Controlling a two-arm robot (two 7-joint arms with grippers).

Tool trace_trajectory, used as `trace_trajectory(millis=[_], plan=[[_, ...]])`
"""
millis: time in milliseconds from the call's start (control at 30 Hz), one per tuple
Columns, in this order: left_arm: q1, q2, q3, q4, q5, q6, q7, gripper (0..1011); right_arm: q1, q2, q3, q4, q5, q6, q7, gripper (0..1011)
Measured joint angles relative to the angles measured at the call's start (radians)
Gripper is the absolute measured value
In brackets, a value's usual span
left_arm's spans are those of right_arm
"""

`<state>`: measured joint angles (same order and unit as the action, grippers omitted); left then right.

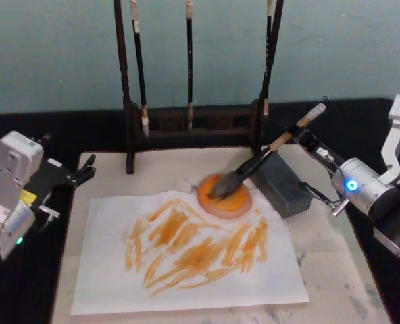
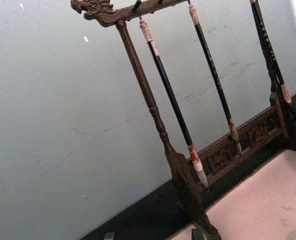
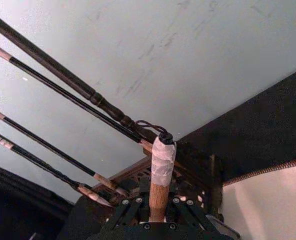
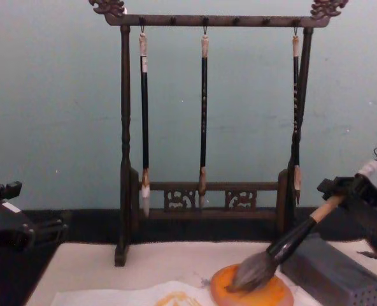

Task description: Pick up the brush from the inkstone, write on the paper, then place the brush back to its original position.

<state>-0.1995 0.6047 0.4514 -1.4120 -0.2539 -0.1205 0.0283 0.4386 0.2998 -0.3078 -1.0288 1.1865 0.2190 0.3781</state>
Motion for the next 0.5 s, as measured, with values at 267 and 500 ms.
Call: trace_trajectory(millis=[267, 500], plan=[[0.0, 0.0, 0.0, 0.0, 0.0, 0.0, 0.0, 1001, 0.005, 0.003, -0.012, 0.016, 0.025, -0.003, -0.007, 160], [0.0, 0.0, 0.0, 0.0, 0.0, 0.0, 0.0, 1001, 0.008, 0.007, -0.024, 0.025, 0.038, -0.008, -0.014, 160]])
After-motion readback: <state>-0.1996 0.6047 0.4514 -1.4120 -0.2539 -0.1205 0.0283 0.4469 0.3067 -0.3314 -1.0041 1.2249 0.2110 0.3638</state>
